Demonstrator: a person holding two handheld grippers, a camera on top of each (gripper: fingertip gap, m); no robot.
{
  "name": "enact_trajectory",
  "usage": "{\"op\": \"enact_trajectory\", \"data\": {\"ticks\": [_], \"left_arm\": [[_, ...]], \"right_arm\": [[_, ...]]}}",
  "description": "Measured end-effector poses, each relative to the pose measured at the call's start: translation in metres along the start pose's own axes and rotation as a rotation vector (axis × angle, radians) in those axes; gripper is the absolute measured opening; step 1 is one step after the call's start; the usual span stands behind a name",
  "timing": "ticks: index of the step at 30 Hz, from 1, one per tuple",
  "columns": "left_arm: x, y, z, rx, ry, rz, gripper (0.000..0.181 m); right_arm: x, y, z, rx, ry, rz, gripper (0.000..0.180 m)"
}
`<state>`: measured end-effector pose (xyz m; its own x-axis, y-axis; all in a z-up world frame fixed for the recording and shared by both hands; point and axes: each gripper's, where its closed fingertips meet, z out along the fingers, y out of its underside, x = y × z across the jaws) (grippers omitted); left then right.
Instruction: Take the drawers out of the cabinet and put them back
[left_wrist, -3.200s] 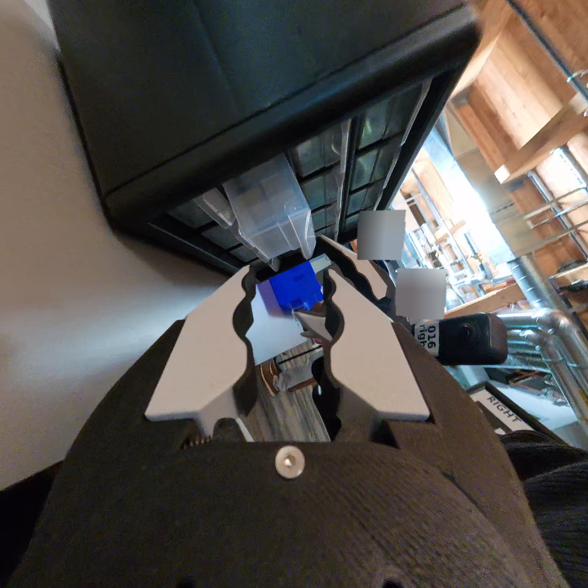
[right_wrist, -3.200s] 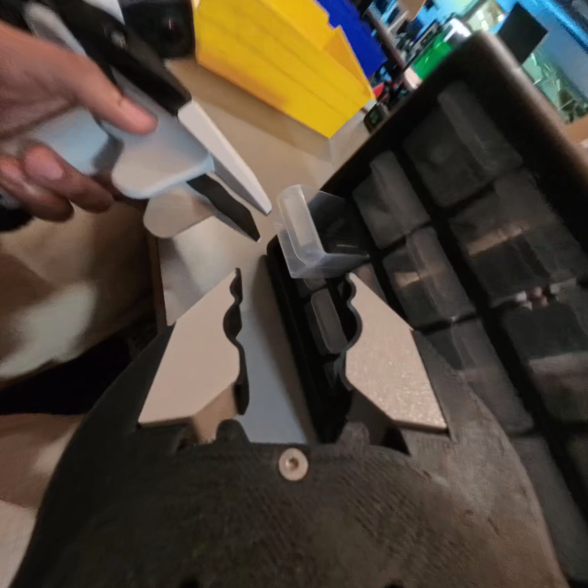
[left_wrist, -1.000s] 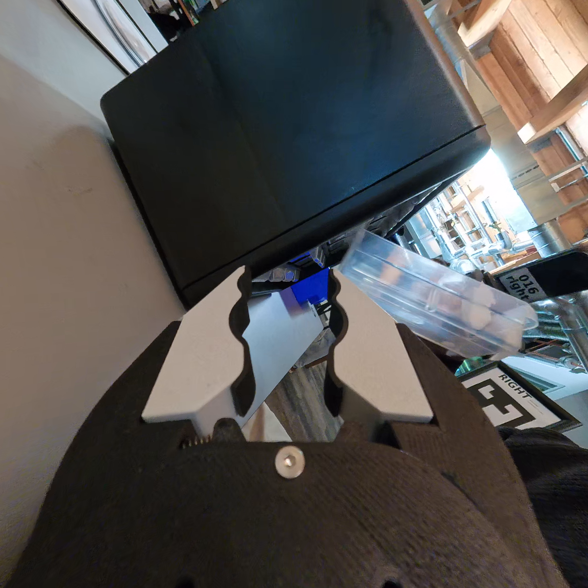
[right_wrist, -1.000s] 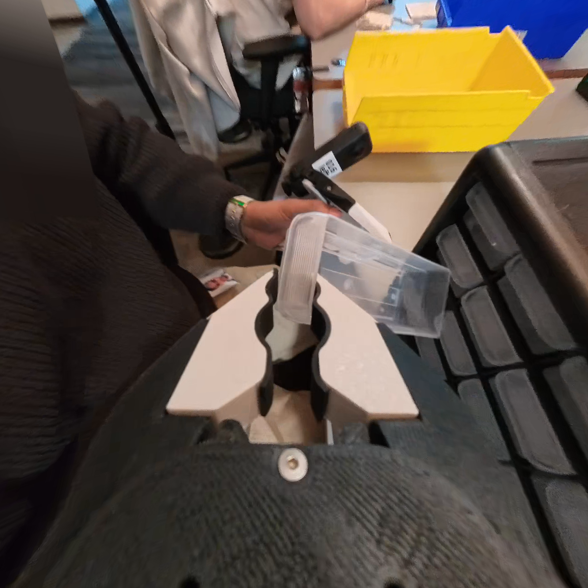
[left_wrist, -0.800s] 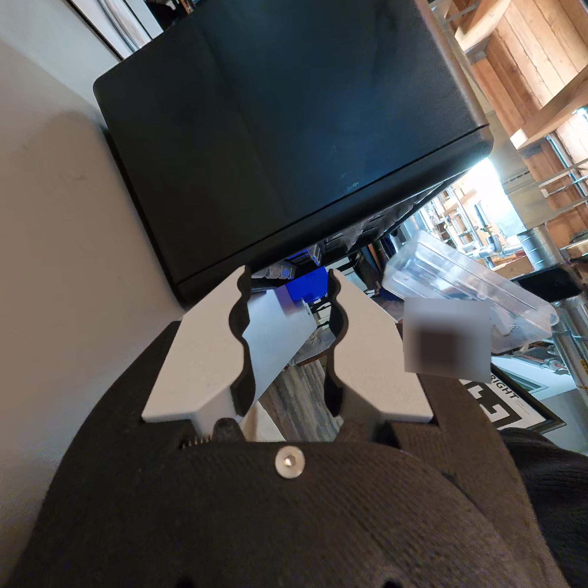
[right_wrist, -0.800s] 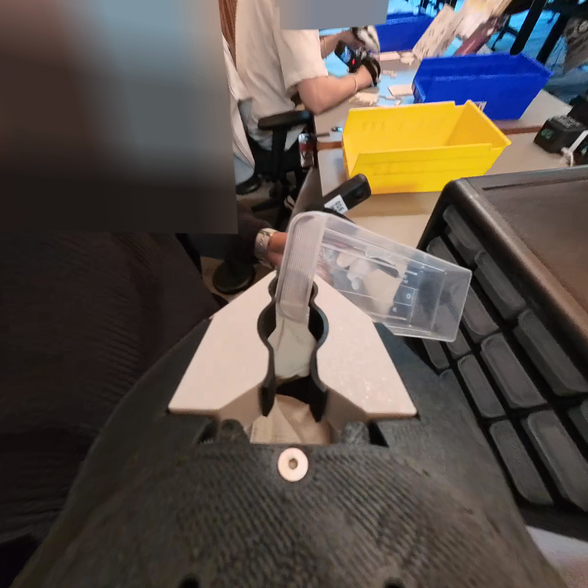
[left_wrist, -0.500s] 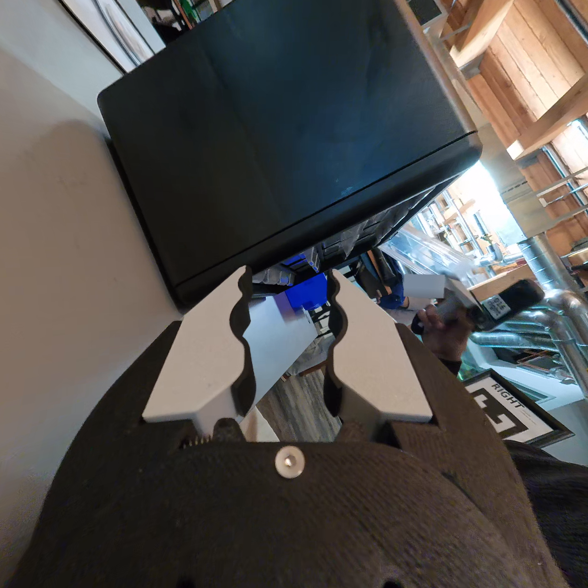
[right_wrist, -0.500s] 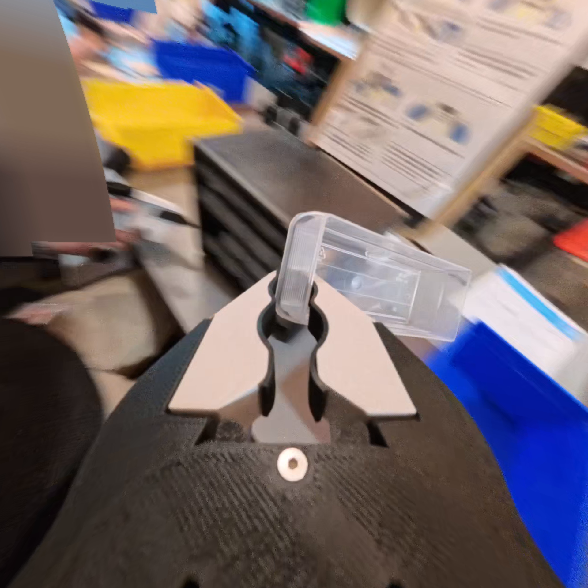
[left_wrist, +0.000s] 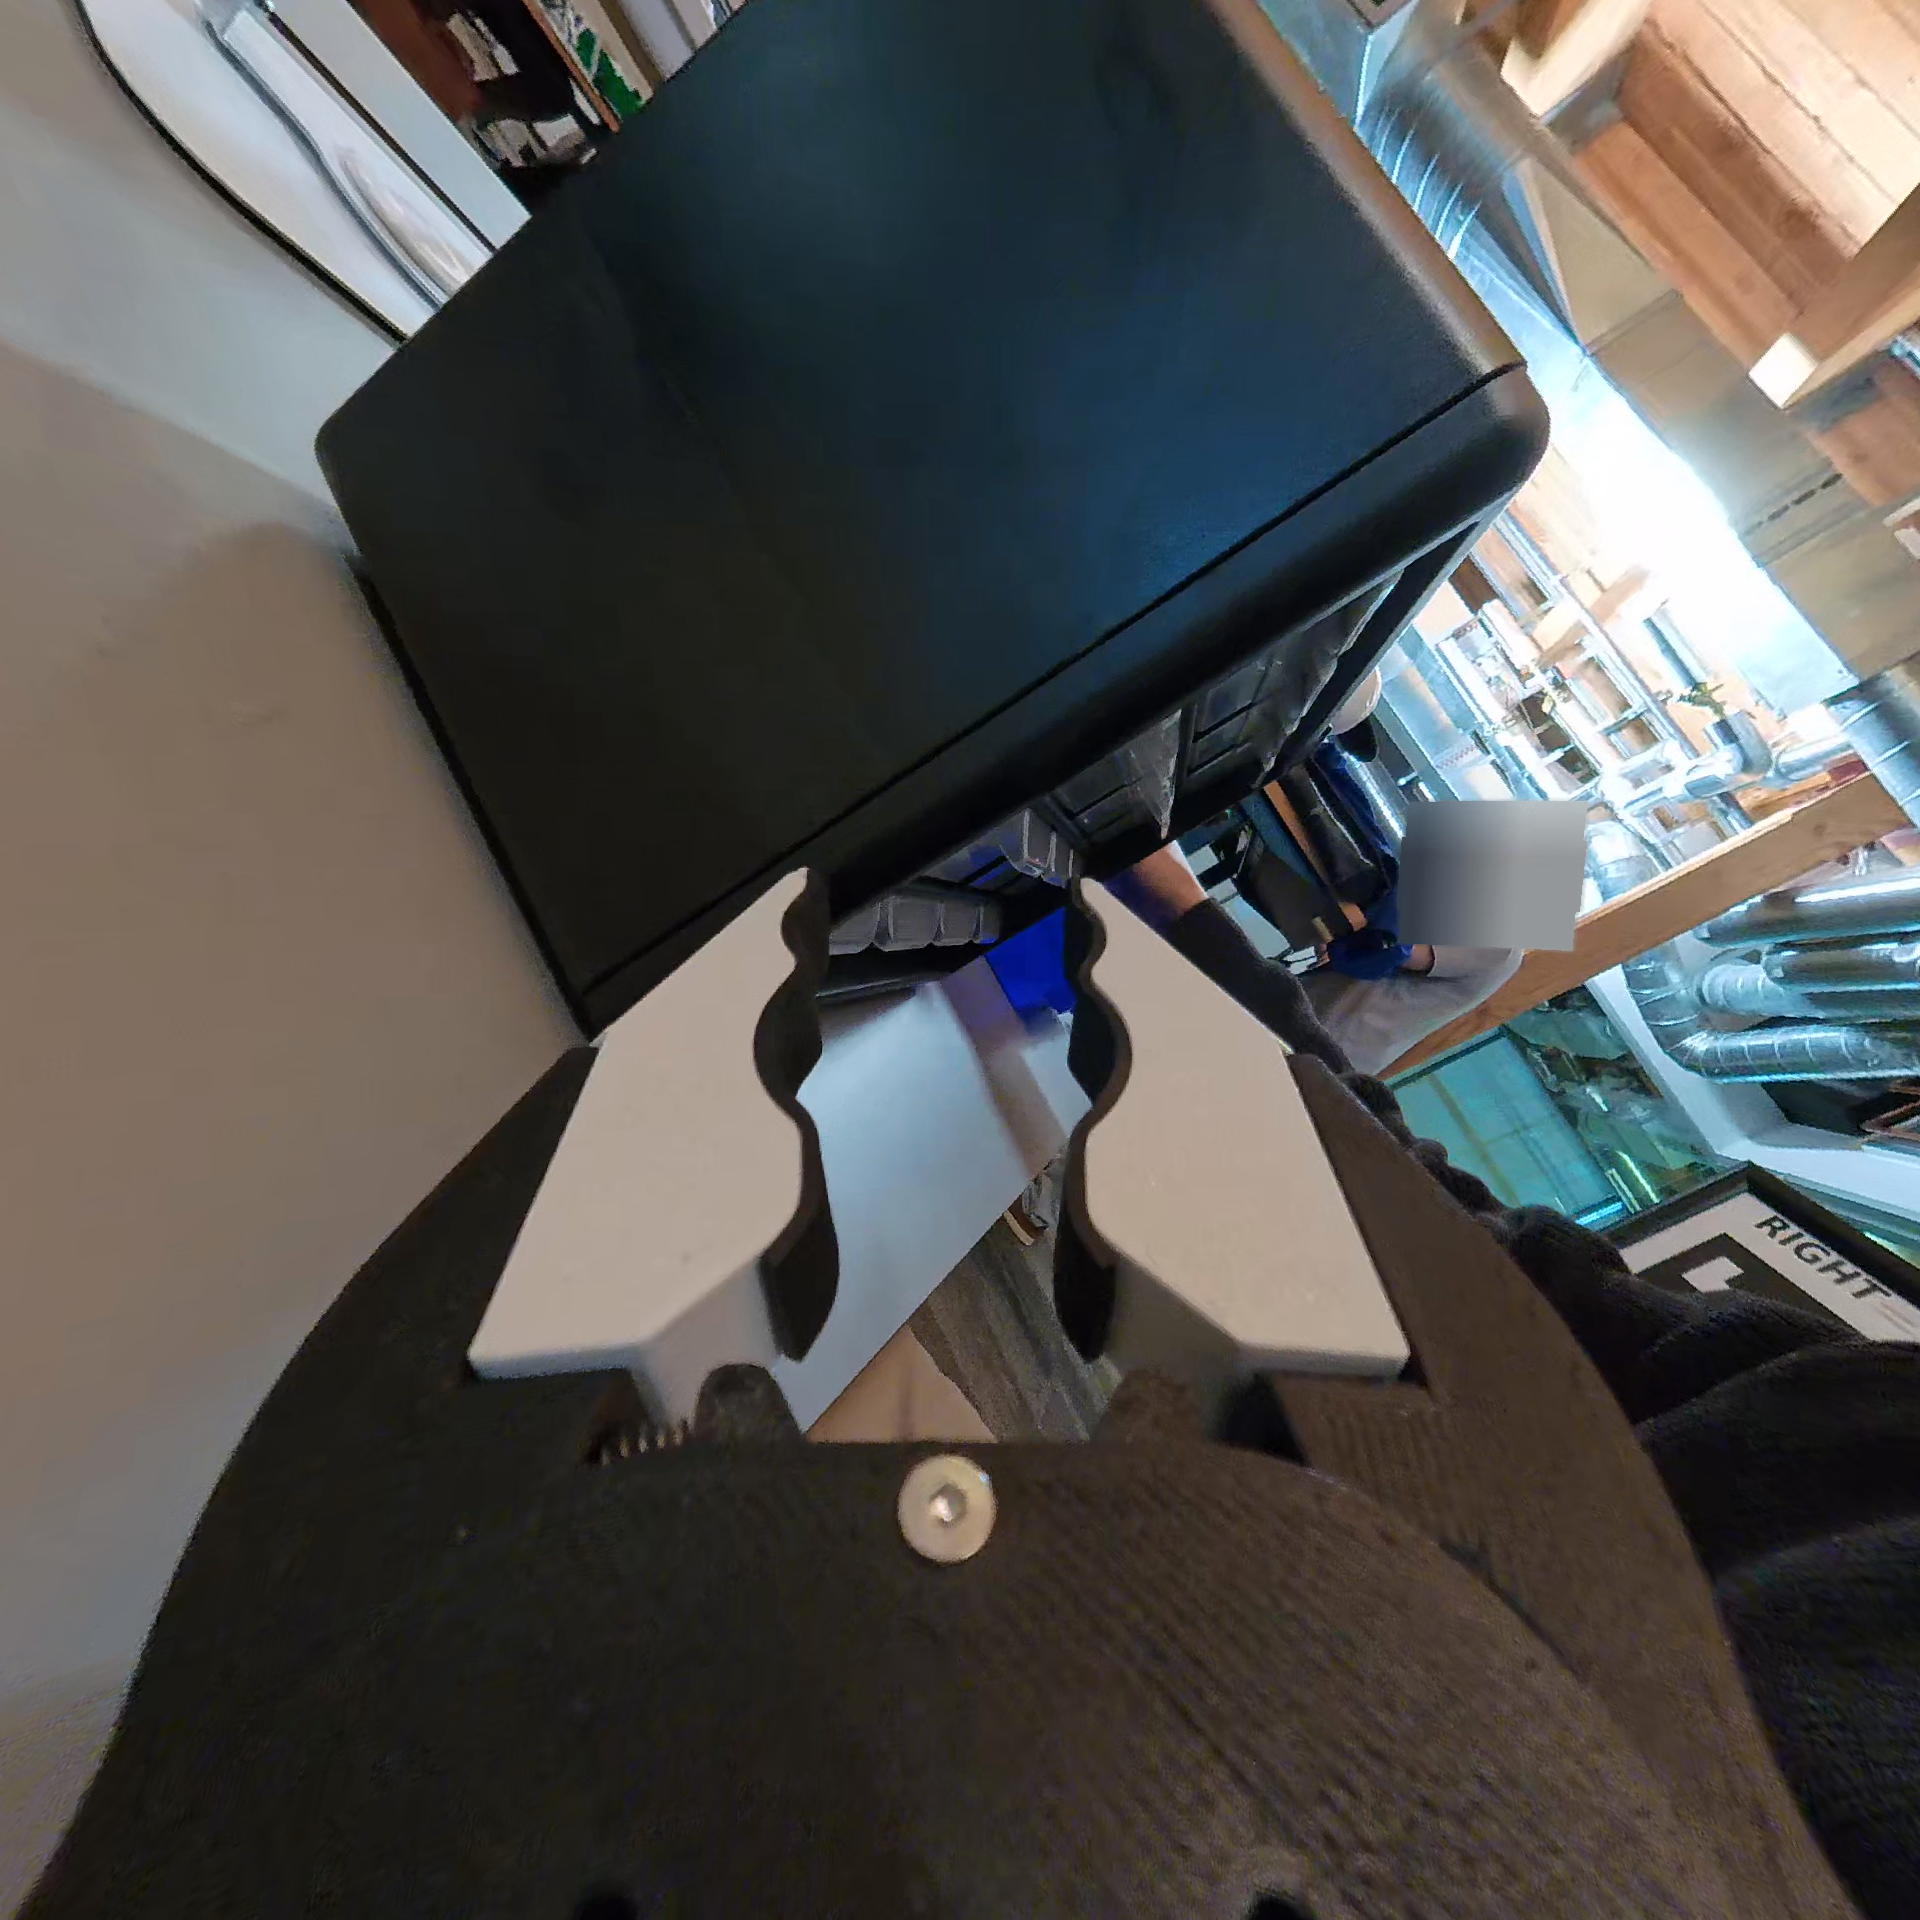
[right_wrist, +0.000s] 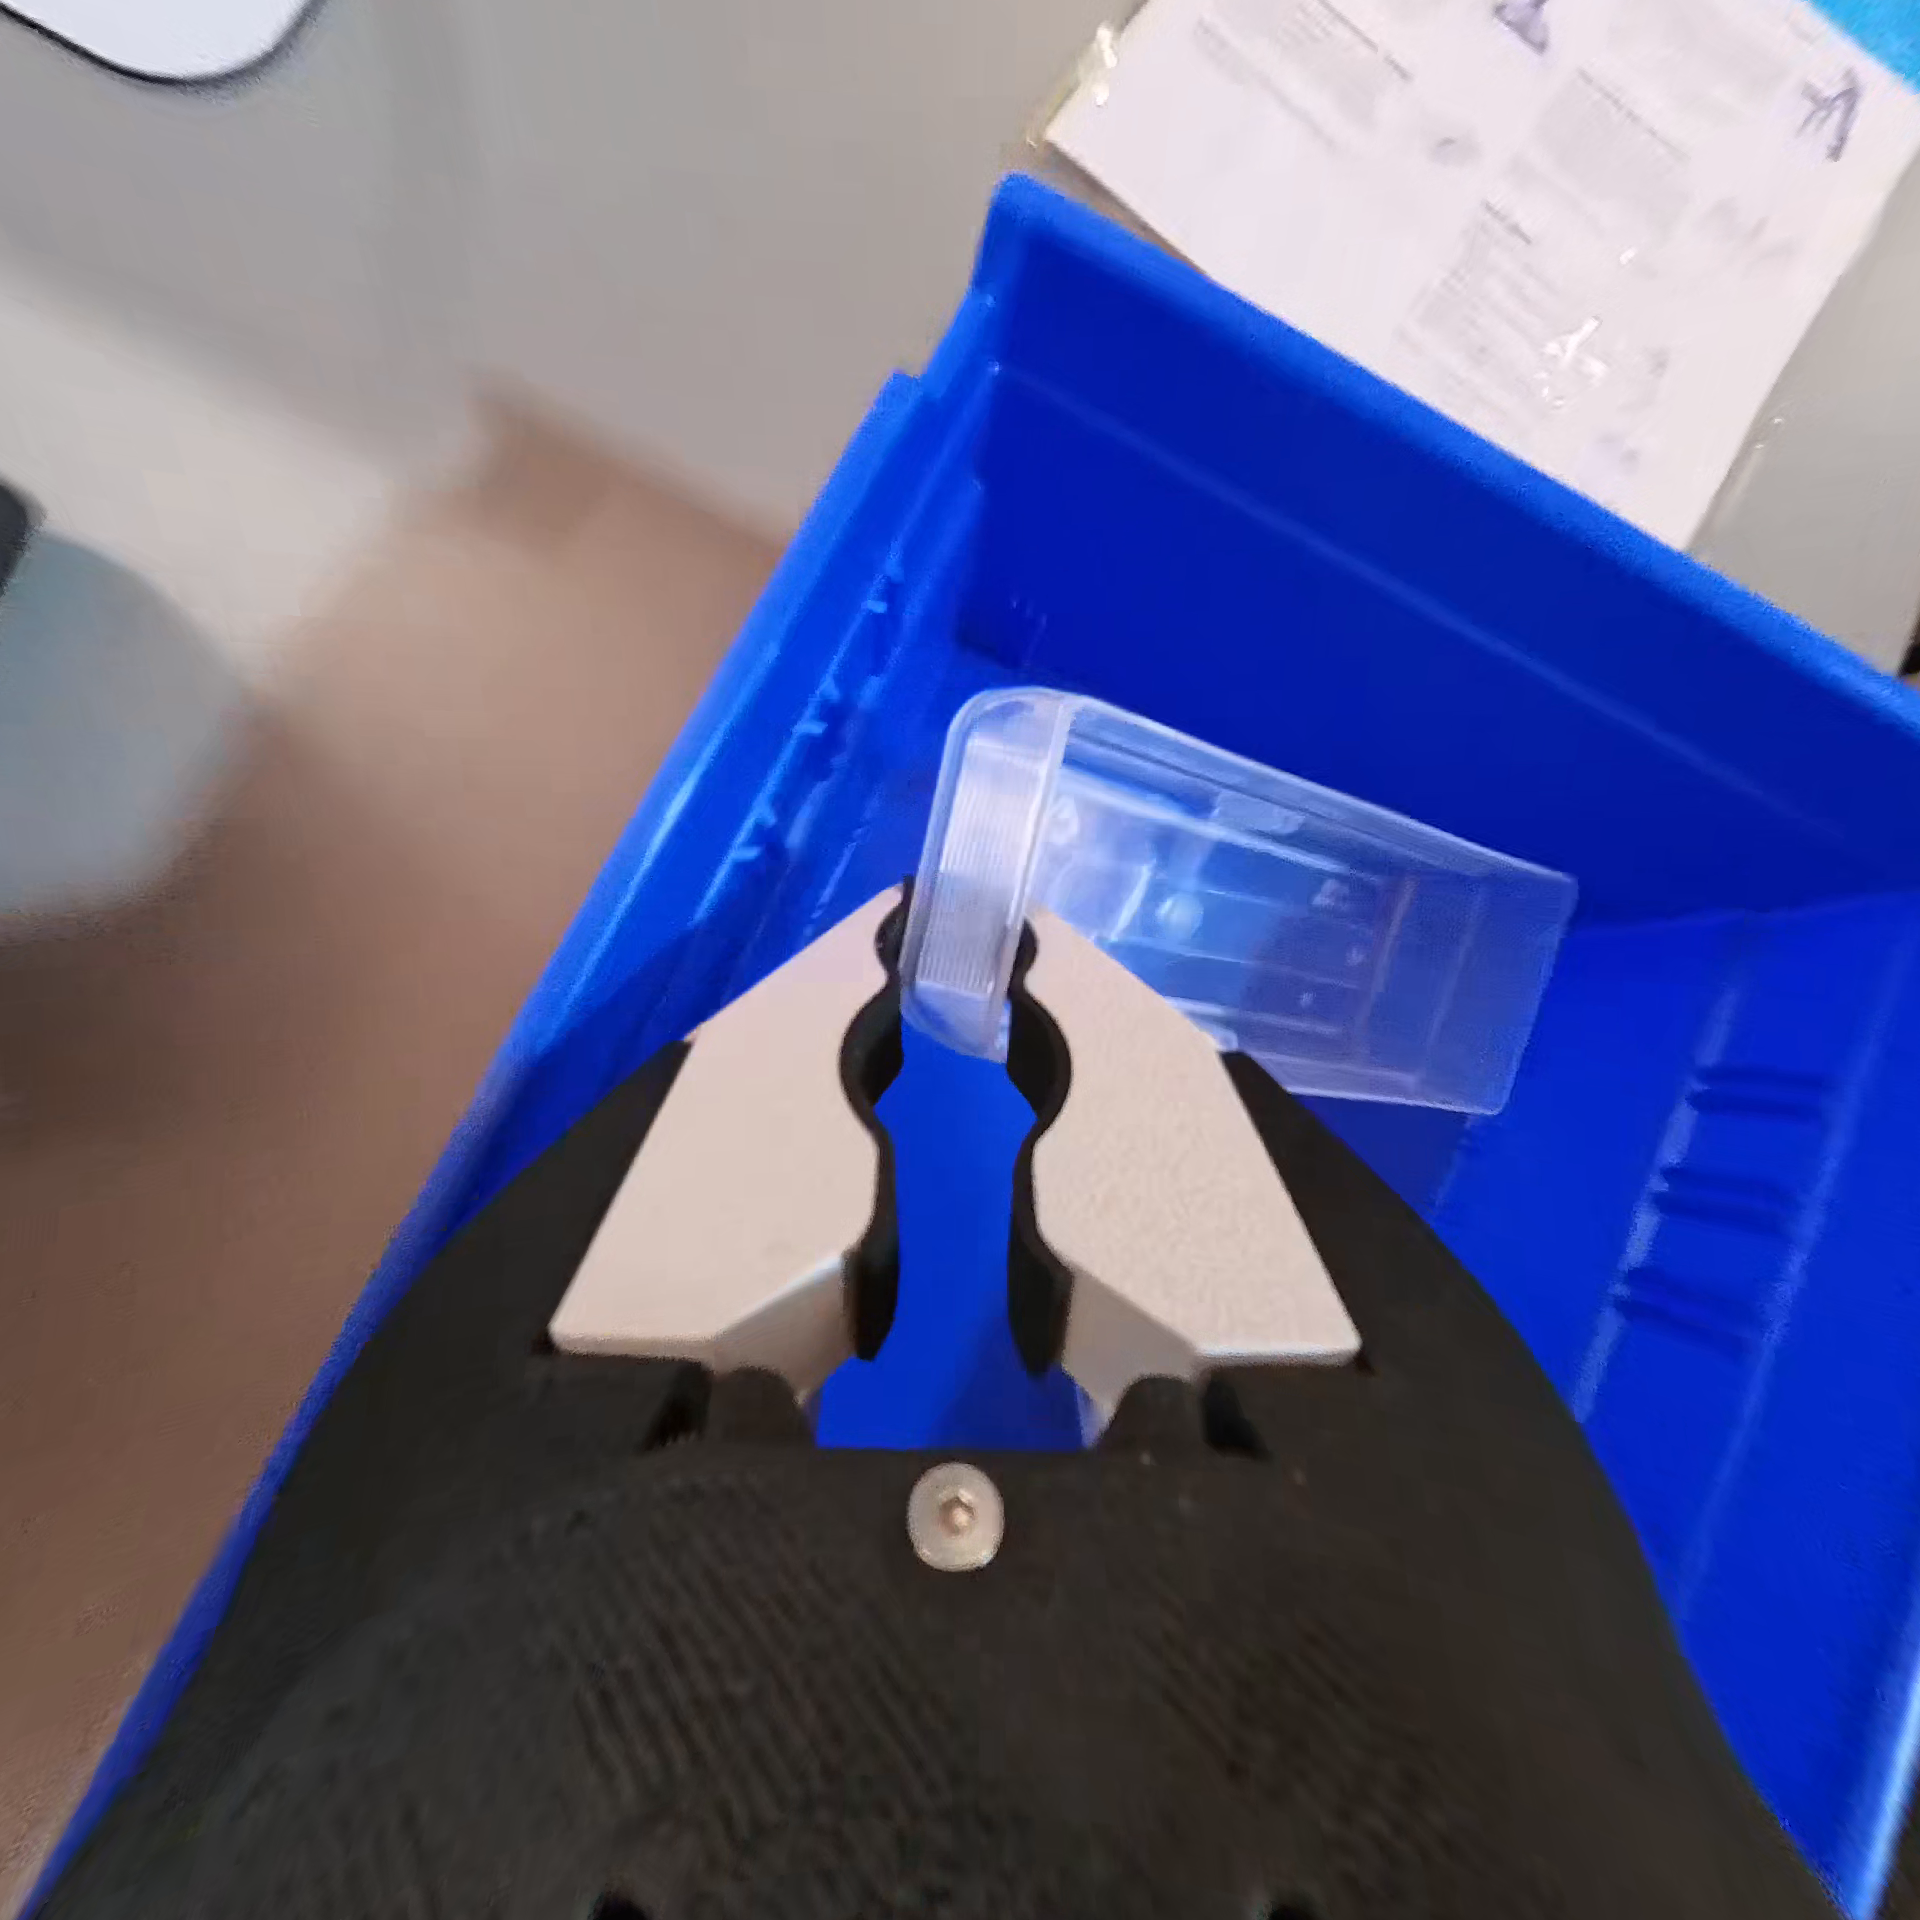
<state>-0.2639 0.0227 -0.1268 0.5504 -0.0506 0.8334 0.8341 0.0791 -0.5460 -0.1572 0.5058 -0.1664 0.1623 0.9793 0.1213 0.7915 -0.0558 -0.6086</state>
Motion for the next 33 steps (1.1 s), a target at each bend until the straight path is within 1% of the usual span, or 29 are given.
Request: {"op": "enact_trajectory", "data": {"ticks": [1,5,9,11,13,16,18,21,22,23,25,27,29,31,33], "left_arm": [[-0.001,0.0,0.0,0.0,0.0,-0.001,0.042],[0.0,0.001,0.001,-0.01,-0.001,0.014,0.042],[0.001,0.001,0.002,-0.018,0.004,0.02,0.042],[0.001,0.001,0.001,-0.015,0.006,0.02,0.042],[0.002,-0.001,0.0,-0.011,0.006,0.021,0.042],[0.004,-0.003,-0.001,0.003,0.005,0.034,0.042],[0.006,-0.005,-0.002,0.007,0.001,0.061,0.042],[0.015,-0.009,-0.003,0.034,-0.006,0.137,0.044],[0.022,-0.011,-0.004,0.046,0.007,0.176,0.049],[0.031,-0.012,-0.005,0.057,0.031,0.221,0.056],[0.048,-0.014,-0.006,0.065,0.046,0.343,0.061],[0.06,-0.009,-0.005,0.058,0.016,0.512,0.062],[0.066,0.002,0.0,0.027,-0.026,0.669,0.061],[0.07,0.019,0.009,-0.019,-0.048,0.762,0.053],[0.066,0.033,0.019,-0.044,-0.072,0.738,0.041]], "right_arm": [[0.004,-0.001,0.007,-0.017,0.011,-0.008,0.013],[0.009,-0.01,0.023,-0.061,0.031,-0.051,0.016],[0.012,-0.01,0.034,-0.105,0.064,-0.058,0.02],[0.016,-0.007,0.036,-0.118,0.085,-0.041,0.031],[0.019,-0.009,0.032,-0.093,0.092,-0.02,0.042],[0.02,-0.026,0.008,0.048,0.096,0.022,0.042],[0.017,-0.037,-0.012,0.15,0.081,0.067,0.046],[0.008,-0.051,-0.051,0.282,0.073,0.106,0.05],[0.001,-0.056,-0.067,0.335,0.069,0.11,0.05],[-0.009,-0.062,-0.084,0.392,0.058,0.11,0.049],[-0.042,-0.071,-0.121,0.519,-0.003,0.115,0.045],[-0.088,-0.077,-0.157,0.67,-0.106,0.121,0.036],[-0.138,-0.075,-0.184,0.797,-0.215,0.119,0.029],[-0.186,-0.065,-0.194,0.868,-0.311,0.113,0.027],[-0.228,-0.051,-0.186,0.881,-0.372,0.095,0.027]]}}
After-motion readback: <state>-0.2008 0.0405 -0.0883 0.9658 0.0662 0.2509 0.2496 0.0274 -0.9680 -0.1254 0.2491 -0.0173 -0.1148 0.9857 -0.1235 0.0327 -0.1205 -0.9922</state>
